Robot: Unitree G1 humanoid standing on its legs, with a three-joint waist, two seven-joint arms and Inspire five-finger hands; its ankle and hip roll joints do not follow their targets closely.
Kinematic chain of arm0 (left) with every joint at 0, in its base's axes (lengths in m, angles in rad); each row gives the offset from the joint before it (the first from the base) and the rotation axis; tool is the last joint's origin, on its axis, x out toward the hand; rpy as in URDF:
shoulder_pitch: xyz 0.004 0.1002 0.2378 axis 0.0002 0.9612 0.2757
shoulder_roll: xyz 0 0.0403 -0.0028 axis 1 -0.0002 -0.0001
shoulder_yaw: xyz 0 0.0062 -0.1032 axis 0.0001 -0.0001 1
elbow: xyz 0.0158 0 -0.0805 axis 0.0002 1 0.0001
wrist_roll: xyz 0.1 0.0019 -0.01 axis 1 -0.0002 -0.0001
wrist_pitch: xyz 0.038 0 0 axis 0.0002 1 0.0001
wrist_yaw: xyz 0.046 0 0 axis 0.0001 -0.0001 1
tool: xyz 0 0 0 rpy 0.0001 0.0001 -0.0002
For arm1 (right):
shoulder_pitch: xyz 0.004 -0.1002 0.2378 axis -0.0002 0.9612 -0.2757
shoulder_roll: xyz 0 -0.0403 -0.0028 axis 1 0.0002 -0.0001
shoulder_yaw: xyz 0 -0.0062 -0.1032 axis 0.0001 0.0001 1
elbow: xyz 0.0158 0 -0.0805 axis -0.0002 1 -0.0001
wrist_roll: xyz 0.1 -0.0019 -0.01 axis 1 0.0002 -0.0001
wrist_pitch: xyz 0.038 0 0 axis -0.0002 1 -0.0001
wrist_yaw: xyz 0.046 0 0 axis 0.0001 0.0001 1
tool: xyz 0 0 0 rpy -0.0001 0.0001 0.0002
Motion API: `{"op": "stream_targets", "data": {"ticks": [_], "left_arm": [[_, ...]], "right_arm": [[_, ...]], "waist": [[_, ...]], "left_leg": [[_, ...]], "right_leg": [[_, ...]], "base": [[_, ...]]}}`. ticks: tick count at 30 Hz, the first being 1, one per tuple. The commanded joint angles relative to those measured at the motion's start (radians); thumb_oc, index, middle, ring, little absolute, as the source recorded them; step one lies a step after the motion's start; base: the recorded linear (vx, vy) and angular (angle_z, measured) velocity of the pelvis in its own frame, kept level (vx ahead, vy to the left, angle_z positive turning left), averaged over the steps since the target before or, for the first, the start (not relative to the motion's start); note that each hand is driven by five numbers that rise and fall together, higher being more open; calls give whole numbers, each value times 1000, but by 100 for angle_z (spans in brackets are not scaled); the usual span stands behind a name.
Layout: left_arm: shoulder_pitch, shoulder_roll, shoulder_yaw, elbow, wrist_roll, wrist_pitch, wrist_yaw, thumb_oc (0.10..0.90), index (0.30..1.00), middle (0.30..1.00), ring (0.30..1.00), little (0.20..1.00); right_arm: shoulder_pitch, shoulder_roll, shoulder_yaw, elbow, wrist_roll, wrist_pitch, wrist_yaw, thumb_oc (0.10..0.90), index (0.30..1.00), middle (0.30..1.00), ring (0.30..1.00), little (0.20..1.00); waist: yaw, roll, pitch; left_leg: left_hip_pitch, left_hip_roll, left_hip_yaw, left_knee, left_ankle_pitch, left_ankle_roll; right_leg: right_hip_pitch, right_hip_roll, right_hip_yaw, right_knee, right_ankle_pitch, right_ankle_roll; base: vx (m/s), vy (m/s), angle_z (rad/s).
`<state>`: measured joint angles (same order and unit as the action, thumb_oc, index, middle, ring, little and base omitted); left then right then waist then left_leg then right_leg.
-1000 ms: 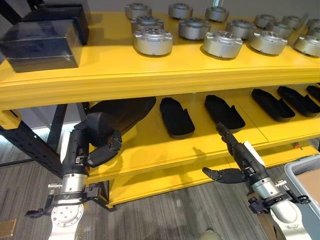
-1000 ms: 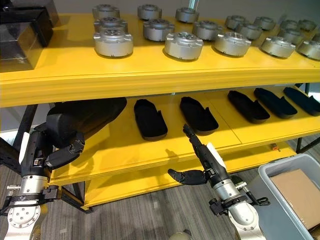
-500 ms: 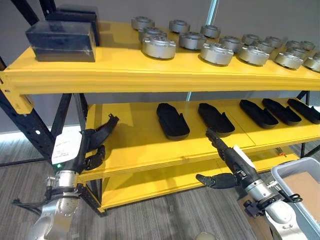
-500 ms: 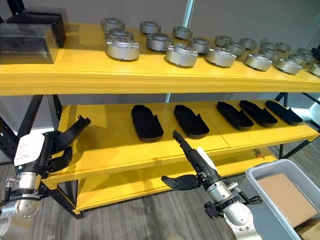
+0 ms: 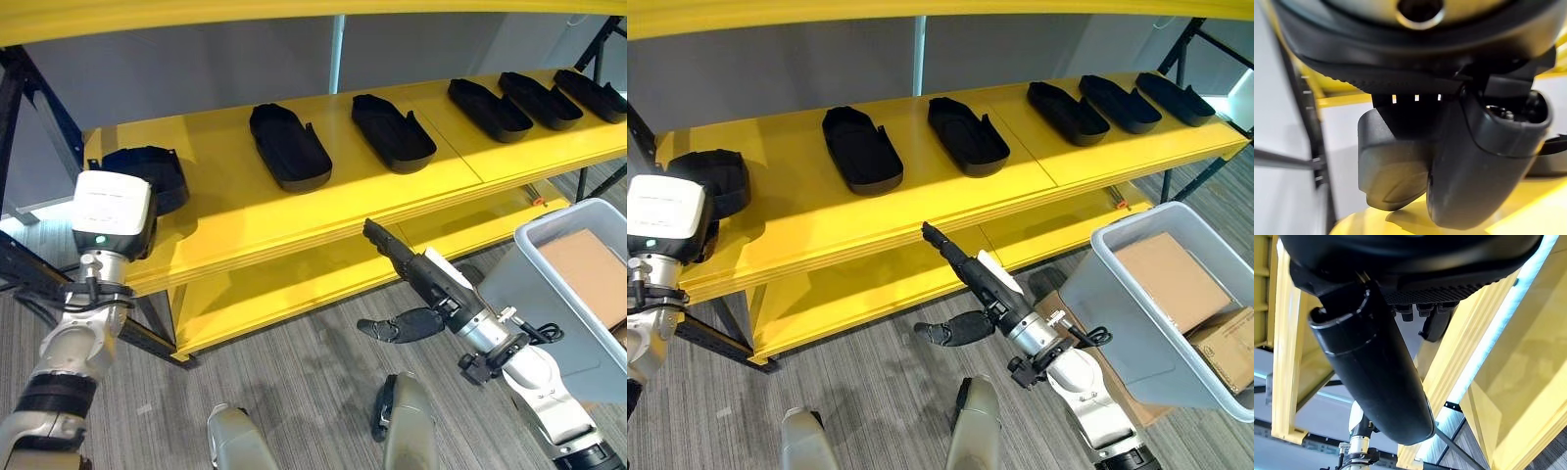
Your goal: Move parts from the plastic box to the shelf.
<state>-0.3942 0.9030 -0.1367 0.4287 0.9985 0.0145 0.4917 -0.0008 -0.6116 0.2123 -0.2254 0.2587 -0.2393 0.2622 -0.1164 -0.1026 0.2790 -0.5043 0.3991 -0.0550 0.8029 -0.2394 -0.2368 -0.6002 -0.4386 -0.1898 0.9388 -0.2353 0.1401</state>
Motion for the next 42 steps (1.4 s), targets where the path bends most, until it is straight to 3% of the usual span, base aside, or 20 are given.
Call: {"op": "stream_targets", "data": {"ticks": [1, 8, 13, 33, 42], "left_arm": [[-132, 80, 3, -41, 28, 34, 74, 400, 300, 300, 300, 300], [-238, 75, -117, 38, 33, 28, 61, 400, 300, 300, 300, 300], [-269, 60, -144, 79, 22, 41, 67, 400, 300, 300, 300, 300], [-241, 60, -113, 208, -25, 93, 58, 400, 300, 300, 300, 300], [-187, 66, -104, 222, -29, 80, 45, 400, 300, 300, 300, 300]], "right_arm": [[-63, -2, -76, -100, 75, -107, -20, 900, 1000, 1000, 1000, 1000], [-51, -12, -65, -100, 83, -119, -16, 900, 1000, 1000, 1000, 1000], [-44, -13, -63, -101, 85, -122, -17, 900, 1000, 1000, 1000, 1000], [-4, -11, -80, -94, 94, -119, -10, 900, 1000, 1000, 1000, 1000], [-7, -16, -89, -96, 95, -122, -13, 900, 1000, 1000, 1000, 1000]], "waist": [[-5, 6, -100], [-24, 11, -103], [-32, 9, -110], [-23, -7, -113], [-15, -9, -98]], "left_leg": [[42, -31, 35, -48, 10, 68], [9, -17, 27, -38, 19, 61], [-2, -9, 26, -34, 21, 57], [-33, 5, 6, -22, 27, 48], [-39, 3, -3, -12, 26, 47]], "right_leg": [[95, -35, 46, -81, -15, 34], [57, -20, 57, -68, -21, 25], [44, -15, 60, -61, -23, 24], [35, 2, 57, -53, -32, 22], [34, 5, 62, -47, -39, 19]], "base": [[0, 0, 0], [2, -1, 0], [1, -2, -1], [6, -1, -1], [0, 0, 0]]}}
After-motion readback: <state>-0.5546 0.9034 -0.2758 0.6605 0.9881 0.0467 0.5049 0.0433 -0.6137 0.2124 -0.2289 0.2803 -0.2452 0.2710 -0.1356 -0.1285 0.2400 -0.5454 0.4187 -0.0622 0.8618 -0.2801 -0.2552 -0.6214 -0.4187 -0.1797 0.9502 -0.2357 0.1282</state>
